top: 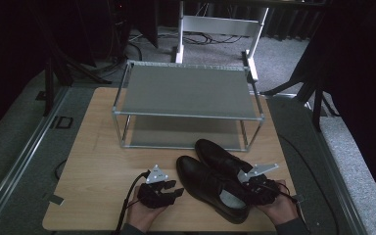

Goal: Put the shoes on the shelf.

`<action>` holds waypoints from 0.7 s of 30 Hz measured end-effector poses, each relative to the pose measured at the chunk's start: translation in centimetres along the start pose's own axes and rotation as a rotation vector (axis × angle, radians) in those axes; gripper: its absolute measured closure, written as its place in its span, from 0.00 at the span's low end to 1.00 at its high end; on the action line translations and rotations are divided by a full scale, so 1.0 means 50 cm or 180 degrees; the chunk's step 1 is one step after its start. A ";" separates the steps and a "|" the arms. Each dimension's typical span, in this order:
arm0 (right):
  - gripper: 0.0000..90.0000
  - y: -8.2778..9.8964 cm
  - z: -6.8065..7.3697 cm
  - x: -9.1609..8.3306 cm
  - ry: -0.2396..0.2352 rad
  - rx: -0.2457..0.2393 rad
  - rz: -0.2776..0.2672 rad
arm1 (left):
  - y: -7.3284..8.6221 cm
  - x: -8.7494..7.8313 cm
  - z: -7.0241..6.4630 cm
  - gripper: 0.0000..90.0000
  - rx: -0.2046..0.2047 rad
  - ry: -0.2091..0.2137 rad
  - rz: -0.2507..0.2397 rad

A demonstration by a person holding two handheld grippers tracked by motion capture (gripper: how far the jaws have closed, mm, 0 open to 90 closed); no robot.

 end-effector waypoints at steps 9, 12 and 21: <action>0.89 -0.005 0.005 -0.002 -0.0090 0.0049 -0.0085 | 0.004 -0.005 0.008 0.63 -0.0030 -0.0040 -0.0009; 0.90 -0.008 0.006 -0.007 -0.0054 0.0094 -0.0191 | 0.006 -0.006 0.013 0.63 -0.0060 -0.0063 -0.0027; 0.90 -0.059 -0.012 -0.026 0.0039 0.0420 -0.0357 | 0.005 -0.025 0.026 0.63 -0.0094 -0.0141 -0.0116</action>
Point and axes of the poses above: each handheld gripper's, and its own axes: x roughly forward along the jaws, y roughly out of its underside, z roughly to its left, the point moved 5 cm from there along x, roughly forward along the jaws, and after that the axes turned 12 degrees about y, right-handed, at the moved point
